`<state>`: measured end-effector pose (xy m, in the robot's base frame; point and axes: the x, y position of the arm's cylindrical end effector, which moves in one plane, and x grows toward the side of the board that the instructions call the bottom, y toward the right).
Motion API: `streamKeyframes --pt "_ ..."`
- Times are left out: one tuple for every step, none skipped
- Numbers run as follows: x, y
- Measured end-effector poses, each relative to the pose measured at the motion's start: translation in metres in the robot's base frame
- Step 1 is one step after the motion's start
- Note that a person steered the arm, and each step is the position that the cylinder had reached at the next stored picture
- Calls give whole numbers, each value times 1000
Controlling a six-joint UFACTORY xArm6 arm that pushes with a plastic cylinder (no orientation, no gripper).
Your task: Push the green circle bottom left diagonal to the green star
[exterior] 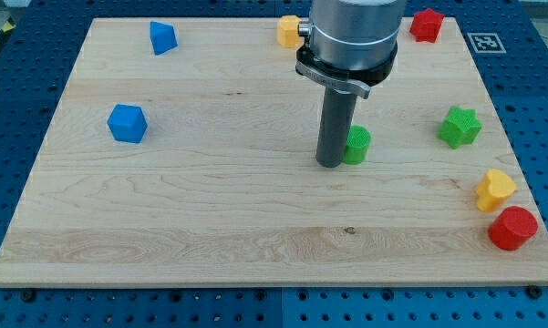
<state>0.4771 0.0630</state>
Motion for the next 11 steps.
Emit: streamKeyframes --pt "-23 -7" --pt "-33 -2" --pt "-33 25" --pt "-33 40" --pt "-33 41" --pt "-33 42" --pt "-17 36" --pt "-5 37" --pt "4 38" --pt "24 37" --pt "25 40"
